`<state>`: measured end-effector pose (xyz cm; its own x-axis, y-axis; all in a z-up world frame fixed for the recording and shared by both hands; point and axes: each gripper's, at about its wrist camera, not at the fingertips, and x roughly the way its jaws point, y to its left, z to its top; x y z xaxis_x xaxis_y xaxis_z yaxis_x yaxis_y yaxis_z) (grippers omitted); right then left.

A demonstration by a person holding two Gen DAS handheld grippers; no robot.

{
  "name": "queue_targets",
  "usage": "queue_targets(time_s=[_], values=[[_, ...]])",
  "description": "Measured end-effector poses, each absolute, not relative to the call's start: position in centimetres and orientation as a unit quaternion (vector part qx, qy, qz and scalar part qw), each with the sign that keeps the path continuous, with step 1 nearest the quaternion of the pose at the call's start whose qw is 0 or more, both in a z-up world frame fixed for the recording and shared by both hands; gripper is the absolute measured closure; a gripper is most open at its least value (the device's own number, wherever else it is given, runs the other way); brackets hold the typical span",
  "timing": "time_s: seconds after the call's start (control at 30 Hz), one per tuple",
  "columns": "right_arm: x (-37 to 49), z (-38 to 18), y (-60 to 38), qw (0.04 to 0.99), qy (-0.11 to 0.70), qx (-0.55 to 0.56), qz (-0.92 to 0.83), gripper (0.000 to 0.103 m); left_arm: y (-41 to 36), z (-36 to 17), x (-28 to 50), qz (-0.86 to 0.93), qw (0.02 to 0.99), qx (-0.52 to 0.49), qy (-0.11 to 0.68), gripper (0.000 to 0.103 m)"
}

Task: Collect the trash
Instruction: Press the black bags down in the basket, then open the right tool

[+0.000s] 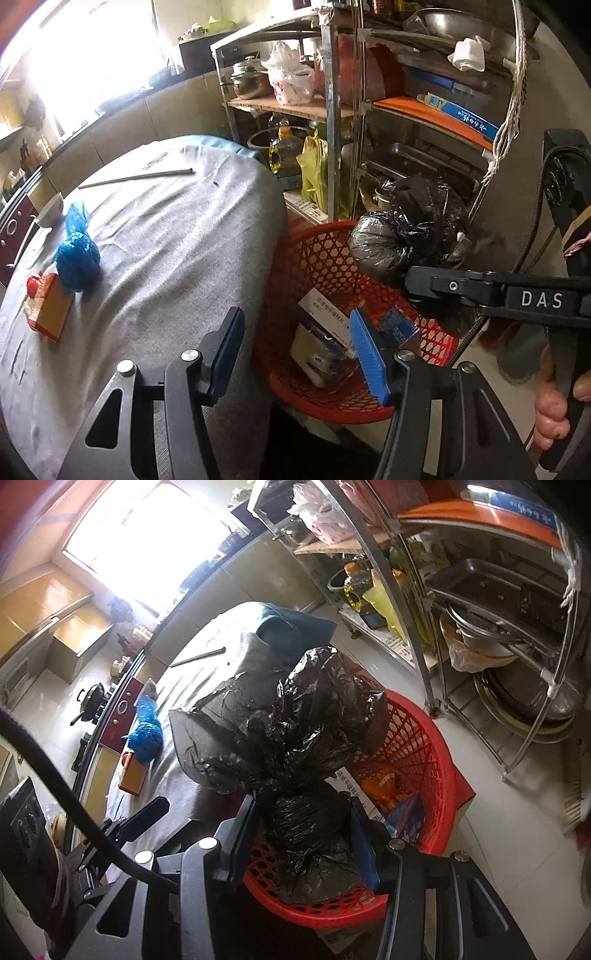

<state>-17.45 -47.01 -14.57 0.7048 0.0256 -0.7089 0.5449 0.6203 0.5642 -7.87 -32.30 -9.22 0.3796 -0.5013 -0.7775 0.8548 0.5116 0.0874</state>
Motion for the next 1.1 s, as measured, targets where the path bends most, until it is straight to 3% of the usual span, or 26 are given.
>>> queue_targets(time_s=[1.1], values=[[-15.4,-12.4,-44.1,0.844,0.373,0.356,-0.146,0.051,-25.5,-4.4,-7.1,-0.359,0.866,0.199,0.287,0.042]])
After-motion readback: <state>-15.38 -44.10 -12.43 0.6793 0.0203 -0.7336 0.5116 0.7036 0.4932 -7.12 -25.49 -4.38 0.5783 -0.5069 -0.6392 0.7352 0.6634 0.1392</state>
